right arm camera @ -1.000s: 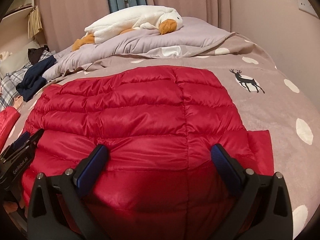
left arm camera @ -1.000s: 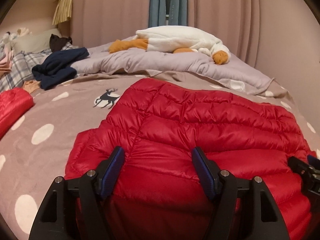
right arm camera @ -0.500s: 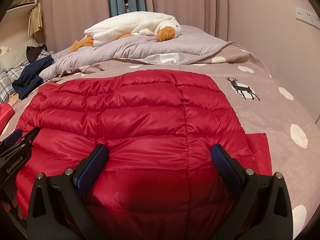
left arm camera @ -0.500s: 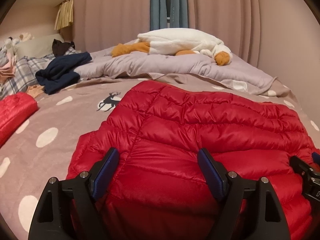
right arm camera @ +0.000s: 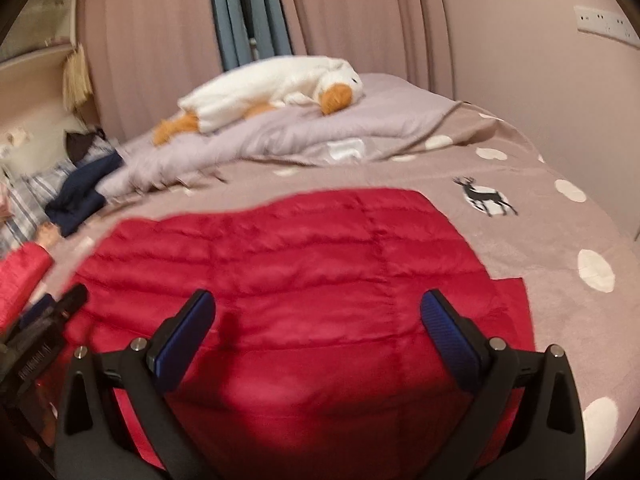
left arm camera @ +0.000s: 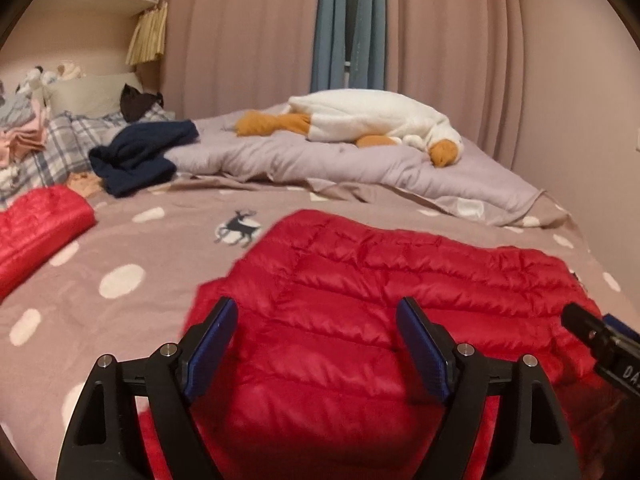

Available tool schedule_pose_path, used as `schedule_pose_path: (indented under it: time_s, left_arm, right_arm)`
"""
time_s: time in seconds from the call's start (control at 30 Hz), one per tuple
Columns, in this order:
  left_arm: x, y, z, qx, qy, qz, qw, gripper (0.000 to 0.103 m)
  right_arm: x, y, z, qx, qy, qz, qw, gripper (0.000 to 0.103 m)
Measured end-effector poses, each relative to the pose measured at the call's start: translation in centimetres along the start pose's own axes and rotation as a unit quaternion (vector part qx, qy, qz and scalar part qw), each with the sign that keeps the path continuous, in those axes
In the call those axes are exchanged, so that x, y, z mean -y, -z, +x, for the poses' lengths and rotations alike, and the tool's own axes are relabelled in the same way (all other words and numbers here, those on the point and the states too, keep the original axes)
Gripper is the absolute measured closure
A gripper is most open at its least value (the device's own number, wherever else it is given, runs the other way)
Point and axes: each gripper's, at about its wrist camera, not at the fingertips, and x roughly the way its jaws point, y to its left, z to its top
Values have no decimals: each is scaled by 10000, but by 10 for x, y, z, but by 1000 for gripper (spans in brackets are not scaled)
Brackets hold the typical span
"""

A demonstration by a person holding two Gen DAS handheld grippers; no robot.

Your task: Fold large clothes

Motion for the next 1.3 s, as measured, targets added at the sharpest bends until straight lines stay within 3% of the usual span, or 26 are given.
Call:
schedule_pose_path:
  time_s: [0.1,0.17,0.23,0.3,0.43,0.7,0.9,1.07,1.17,1.3]
  left_arm:
    - [-10,2,1,-47,-234,-127,9996,22]
    - [-20,3,4,-164,-190,-304,9992,22]
    - [-25,3,4,-201,-192,-374,9989,22]
    - [-30,4,4,-202,-270,-366,9988,22]
    - [-36,5,4,-265,-215,-351,9988,22]
    - [-47,22,44,-870,115,-788,9930,18]
    - [-53,27,52,-993,324,-922,9902,12]
    - [-49,27,52,-944,167,-844,9918,9]
    - [-49,27,52,-929,119,-825,9922,8]
    - [-50,28,52,-929,121,-844,9920,7]
  right_arm:
    - [-19,1,-1,15,-146,-226,9996,0]
    - [-30,7,9,-202,-152,-464,9986,0]
    - [-39,17,28,-672,121,-767,9947,0]
    - [-42,22,36,-745,231,-973,9922,0]
    - [-36,22,39,-771,152,-840,9934,0]
    - [-12,12,9,-312,284,-143,9990,1]
    - [24,3,-14,57,769,211,9968,0]
    - [65,15,5,-394,1083,848,9897,0]
    - [79,24,20,-585,861,1306,9860,0]
    - [69,26,21,-565,1020,1045,9877,0]
